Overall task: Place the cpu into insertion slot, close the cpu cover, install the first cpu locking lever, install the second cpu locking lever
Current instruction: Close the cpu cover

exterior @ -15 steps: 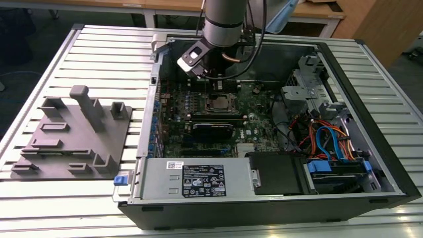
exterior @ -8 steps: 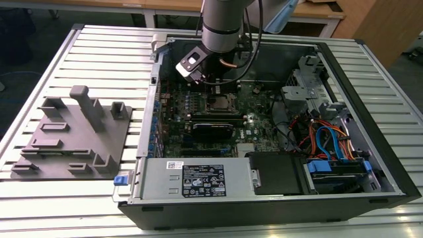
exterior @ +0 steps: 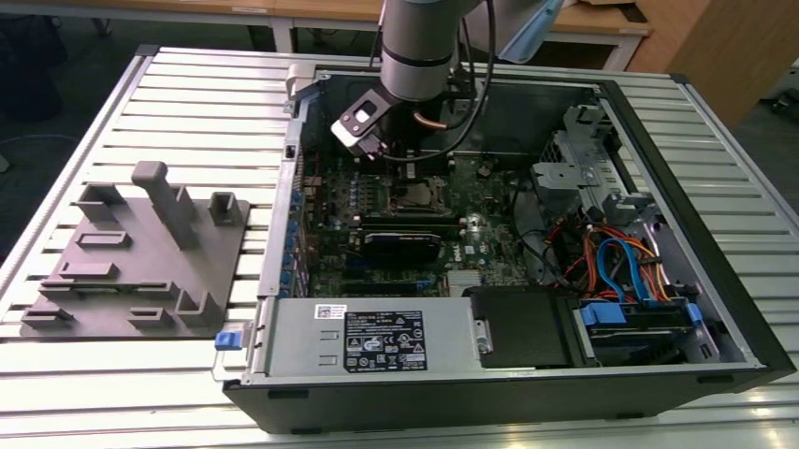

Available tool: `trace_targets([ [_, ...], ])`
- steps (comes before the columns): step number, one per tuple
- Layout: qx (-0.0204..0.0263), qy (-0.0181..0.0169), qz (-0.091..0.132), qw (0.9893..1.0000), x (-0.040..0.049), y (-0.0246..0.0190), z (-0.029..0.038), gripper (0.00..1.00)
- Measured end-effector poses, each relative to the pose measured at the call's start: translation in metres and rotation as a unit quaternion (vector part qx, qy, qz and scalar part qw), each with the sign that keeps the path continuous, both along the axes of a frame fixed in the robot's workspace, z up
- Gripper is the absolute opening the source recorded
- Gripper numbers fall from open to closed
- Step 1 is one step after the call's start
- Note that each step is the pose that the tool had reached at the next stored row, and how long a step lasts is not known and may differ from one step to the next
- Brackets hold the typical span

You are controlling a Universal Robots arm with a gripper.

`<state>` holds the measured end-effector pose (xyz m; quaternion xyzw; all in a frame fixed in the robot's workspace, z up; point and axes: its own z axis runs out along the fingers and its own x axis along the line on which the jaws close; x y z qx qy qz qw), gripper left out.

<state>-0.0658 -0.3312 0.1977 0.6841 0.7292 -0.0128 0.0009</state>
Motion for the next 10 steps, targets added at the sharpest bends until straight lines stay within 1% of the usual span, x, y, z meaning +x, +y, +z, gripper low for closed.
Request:
trace_targets([
  [3, 0.0017, -0.0009, 0.000, 1.0000, -0.0005, 0.0006, 0.0030, 0.10],
  [7, 0.0009, -0.0006, 0.000, 1.0000, -0.0040, 0.0004, 0.0037, 0.10],
  [10, 0.0009, -0.0007, 0.000, 1.0000, -0.0047, 0.0004, 0.0038, 0.10],
])
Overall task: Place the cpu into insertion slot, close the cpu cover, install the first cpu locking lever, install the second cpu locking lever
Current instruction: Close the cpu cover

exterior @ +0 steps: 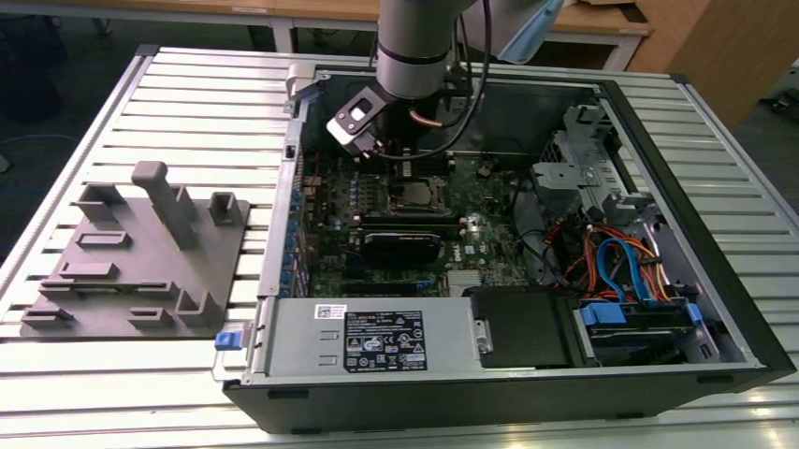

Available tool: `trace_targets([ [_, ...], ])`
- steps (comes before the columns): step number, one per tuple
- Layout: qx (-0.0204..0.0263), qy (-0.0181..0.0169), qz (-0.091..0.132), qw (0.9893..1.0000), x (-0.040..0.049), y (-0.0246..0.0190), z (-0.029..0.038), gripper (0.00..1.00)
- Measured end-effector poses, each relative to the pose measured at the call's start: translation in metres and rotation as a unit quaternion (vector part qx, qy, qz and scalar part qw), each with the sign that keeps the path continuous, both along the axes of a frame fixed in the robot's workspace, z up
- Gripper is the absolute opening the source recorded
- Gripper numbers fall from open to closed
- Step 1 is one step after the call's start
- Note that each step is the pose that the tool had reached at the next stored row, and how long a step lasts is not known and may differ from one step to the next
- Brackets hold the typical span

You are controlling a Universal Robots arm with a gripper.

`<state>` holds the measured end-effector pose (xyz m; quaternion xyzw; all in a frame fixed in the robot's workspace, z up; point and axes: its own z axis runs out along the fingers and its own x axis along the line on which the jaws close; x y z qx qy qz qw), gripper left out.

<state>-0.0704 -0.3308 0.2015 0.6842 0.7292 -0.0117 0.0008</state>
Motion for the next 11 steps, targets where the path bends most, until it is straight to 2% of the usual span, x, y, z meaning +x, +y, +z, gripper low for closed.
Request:
trace_targets([
  [2, 0.0001, -0.0001, 0.000, 1.0000, -0.0001, -0.0001, 0.0006, 0.10],
  [7, 0.0001, 0.0000, 0.000, 1.0000, -0.0001, 0.0000, 0.0083, 0.10],
  [11, 0.0005, 0.0000, 0.000, 1.0000, -0.0001, 0.0000, 0.0083, 0.10],
])
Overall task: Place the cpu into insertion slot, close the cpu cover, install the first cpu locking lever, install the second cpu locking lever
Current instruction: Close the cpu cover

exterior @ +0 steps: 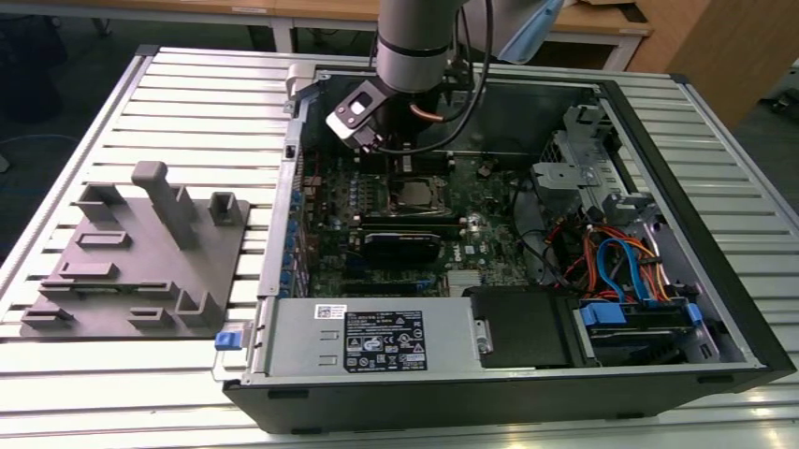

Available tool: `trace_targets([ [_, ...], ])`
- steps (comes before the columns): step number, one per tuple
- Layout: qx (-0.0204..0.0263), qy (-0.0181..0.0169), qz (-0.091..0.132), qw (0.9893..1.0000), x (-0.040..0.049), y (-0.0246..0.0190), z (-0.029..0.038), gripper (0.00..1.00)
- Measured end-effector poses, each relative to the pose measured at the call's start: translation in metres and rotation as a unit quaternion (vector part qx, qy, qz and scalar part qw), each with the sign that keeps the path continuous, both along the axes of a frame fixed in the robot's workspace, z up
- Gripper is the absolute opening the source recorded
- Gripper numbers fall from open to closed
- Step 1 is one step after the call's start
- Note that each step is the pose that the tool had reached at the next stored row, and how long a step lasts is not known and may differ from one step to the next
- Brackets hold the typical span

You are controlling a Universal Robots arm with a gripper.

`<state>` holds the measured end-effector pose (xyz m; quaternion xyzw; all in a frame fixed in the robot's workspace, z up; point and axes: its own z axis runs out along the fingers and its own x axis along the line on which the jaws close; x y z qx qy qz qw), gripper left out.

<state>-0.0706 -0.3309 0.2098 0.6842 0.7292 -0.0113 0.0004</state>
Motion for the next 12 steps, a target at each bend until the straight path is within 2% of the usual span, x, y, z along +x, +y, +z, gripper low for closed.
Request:
trace_targets([
  [12, 0.0061, 0.0001, 0.008, 1.0000, -0.0026, 0.0000, -0.0080, 0.10],
])
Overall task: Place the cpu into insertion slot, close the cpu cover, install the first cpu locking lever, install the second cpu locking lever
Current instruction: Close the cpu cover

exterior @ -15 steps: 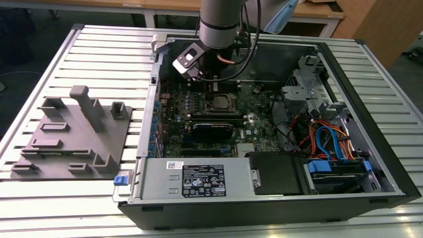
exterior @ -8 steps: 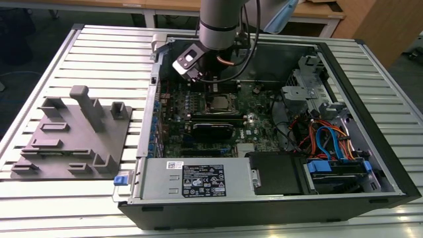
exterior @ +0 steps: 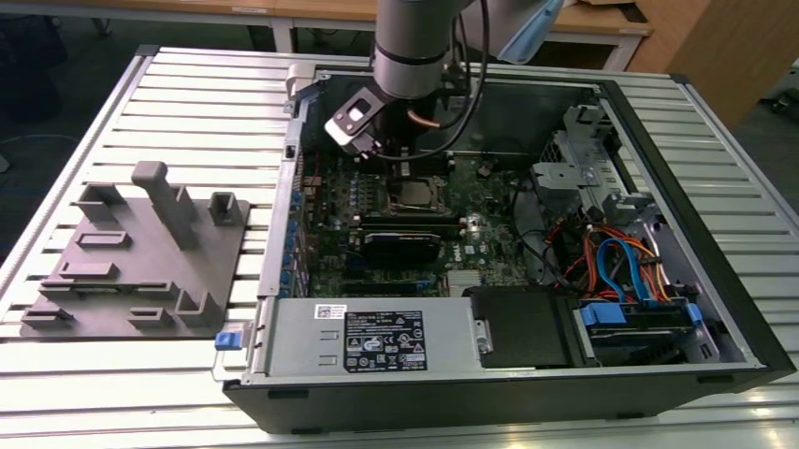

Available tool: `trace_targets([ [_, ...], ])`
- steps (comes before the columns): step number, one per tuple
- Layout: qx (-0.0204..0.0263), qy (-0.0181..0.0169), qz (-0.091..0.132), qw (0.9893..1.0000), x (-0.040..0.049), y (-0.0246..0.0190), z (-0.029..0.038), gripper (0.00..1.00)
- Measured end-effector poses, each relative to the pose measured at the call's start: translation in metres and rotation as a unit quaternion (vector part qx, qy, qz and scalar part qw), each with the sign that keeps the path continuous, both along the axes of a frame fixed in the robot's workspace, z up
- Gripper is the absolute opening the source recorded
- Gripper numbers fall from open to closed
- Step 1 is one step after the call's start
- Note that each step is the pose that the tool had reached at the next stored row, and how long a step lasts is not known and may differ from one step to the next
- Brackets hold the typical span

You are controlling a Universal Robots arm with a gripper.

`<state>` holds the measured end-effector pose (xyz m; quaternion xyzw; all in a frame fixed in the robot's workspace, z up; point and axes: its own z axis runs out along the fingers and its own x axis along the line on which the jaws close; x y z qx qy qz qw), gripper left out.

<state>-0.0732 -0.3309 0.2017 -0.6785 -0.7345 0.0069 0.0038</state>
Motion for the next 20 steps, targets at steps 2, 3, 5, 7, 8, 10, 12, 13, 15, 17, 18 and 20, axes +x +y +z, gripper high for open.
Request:
trace_targets([
  [2, 0.0007, 0.0002, 0.002, 1.0000, -0.0006, -0.0001, -0.0011, 0.10],
  [3, 0.0012, 0.0003, 0.002, 1.0000, -0.0008, -0.0002, -0.0017, 0.10],
  [5, 0.0027, 0.0003, 0.004, 1.0000, -0.0011, -0.0002, -0.0029, 0.10],
  [7, 0.0047, 0.0005, 0.004, 1.0000, -0.0016, -0.0006, -0.0038, 0.10],
  [8, 0.0056, 0.0009, 0.005, 1.0000, -0.0019, -0.0009, -0.0040, 0.10],
  [10, 0.0071, 0.0017, 0.006, 1.0000, -0.0026, -0.0019, -0.0038, 0.10],
  [12, 0.0090, 0.0019, 0.007, 0.9999, -0.0027, -0.0019, -0.0038, 0.10],
  [13, 0.0095, 0.0018, 0.008, 0.9999, -0.0026, -0.0018, -0.0039, 0.10],
  [15, 0.0098, 0.0017, 0.009, 0.9999, -0.0025, -0.0018, -0.0031, 0.10],
  [17, 0.0107, 0.0010, 0.009, 0.9999, -0.0021, -0.0012, -0.0026, 0.10],
  [18, 0.0111, 0.0007, 0.010, 0.9999, -0.0019, -0.0008, -0.0024, 0.10],
  [20, 0.0119, 0.0001, 0.010, 0.9999, -0.0014, -0.0002, -0.0023, 0.10],
])
